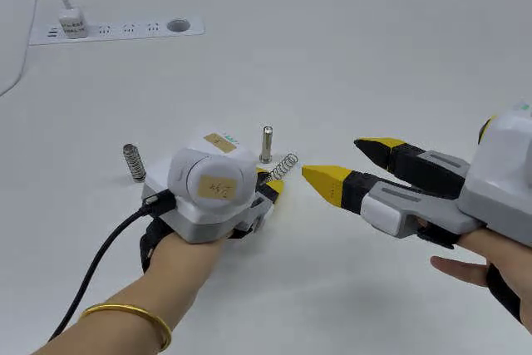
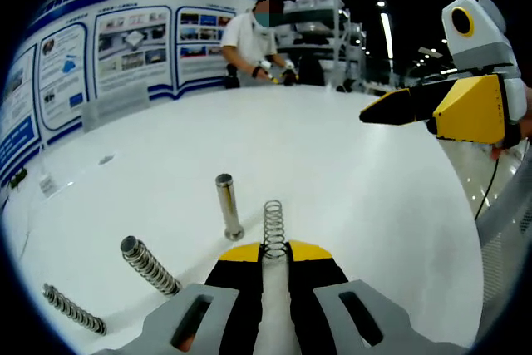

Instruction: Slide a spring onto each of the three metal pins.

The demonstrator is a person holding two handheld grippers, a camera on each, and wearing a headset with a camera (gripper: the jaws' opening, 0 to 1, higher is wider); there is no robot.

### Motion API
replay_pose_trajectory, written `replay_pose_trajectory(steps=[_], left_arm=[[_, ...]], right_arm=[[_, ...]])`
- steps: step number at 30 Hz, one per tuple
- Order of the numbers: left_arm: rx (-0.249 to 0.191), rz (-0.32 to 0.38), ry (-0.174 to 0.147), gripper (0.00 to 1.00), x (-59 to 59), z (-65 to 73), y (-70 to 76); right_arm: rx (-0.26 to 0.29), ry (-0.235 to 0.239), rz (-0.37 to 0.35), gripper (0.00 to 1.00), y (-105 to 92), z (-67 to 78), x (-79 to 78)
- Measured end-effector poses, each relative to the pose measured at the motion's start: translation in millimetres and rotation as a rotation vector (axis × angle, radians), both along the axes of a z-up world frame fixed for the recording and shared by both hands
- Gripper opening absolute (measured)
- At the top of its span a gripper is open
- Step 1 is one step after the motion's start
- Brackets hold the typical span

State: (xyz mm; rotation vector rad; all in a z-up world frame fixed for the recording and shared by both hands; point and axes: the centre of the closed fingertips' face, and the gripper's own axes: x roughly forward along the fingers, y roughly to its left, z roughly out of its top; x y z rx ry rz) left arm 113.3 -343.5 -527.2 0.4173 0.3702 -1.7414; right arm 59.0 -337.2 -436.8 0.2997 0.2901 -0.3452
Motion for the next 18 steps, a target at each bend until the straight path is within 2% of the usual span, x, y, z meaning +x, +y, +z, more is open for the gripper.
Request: replay_pose_trajectory(steps=[10,18], left_arm=[[-0.105,-0.028,0.019,0.1,-3.1,42.3,9.6],[-0.192,-0.027,0.049,0.1,0.5,75.8,26.5]], right_arm=[[0.059,-0.035,-0.015,0.49,-3.1,10.0,4.4],[0.182,-0.12,-0.005,0.42,0.0,24.8,18.5]])
